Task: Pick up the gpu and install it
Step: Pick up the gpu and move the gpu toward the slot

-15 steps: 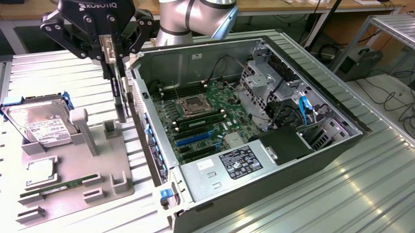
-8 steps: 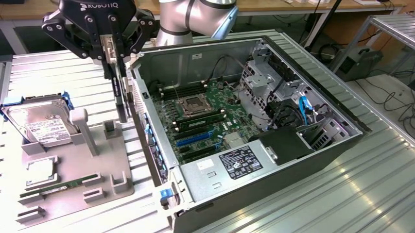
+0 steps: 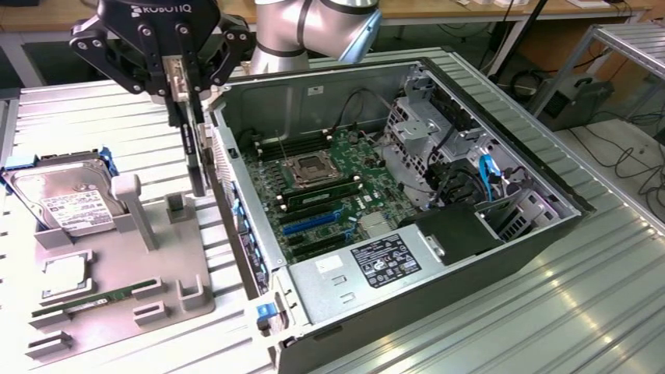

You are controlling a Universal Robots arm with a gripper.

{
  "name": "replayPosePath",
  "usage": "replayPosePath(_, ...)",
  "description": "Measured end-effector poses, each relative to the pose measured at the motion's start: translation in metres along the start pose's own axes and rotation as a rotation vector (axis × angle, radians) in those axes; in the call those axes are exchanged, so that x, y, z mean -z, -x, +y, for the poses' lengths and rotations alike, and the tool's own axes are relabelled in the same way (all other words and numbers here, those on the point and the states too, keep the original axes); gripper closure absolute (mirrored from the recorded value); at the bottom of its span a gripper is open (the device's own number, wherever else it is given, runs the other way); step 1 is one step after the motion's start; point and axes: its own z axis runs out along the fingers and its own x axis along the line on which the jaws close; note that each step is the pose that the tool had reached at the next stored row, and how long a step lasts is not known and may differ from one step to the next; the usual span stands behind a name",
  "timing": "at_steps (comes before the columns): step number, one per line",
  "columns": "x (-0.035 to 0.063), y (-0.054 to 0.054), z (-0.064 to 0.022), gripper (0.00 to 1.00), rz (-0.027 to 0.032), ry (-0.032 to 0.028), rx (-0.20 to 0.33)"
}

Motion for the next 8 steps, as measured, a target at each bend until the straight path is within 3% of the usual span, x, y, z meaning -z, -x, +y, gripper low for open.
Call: replayPosePath(8, 0.0, 0.0017, 0.0001, 0.74, 0.0, 0.0, 0.0)
